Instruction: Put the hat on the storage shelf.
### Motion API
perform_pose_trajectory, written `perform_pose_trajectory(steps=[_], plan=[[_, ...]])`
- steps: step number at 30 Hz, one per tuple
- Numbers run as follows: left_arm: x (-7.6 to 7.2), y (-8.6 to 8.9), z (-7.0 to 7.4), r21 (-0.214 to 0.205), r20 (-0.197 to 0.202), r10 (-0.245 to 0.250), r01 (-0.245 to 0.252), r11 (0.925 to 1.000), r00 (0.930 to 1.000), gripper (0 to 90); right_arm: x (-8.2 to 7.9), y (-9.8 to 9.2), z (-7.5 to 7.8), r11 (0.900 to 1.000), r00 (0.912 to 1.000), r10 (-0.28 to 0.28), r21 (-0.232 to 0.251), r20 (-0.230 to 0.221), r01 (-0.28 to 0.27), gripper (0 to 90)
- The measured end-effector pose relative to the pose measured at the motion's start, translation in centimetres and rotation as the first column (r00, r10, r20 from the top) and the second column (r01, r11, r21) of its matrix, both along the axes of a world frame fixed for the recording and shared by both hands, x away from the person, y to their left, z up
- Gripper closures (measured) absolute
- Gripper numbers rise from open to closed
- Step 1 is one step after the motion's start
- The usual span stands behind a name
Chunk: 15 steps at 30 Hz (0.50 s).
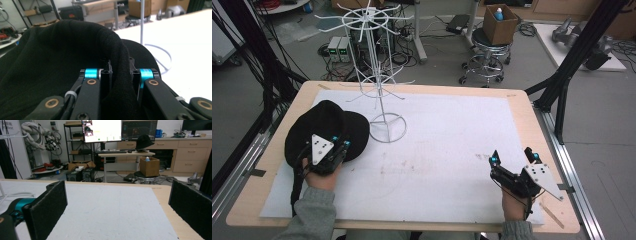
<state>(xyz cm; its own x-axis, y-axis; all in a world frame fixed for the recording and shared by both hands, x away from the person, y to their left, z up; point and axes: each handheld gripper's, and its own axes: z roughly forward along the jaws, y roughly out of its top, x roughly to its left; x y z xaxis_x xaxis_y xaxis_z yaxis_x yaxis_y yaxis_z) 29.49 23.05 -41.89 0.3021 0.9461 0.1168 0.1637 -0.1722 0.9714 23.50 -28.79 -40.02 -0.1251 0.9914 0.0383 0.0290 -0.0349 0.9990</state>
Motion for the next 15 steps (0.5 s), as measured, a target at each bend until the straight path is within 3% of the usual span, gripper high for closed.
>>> perform_pose_trajectory(steps=[6,15], plan=[[-0.6,0.8,0.9,-0.019,0.062,0.032,-0.031,0.9993,0.9975,78.5,0.0,0.1,0.0,1.0,1.0,0.0,-0.002,0.001,0.0,0.9],[-1.0,1.9,1.8,-0.056,0.097,0.061,-0.056,0.9969,0.9934,78.4,0.0,0.1,0.0,1.0,1.0,0.001,-0.005,0.0,-0.001,0.9]])
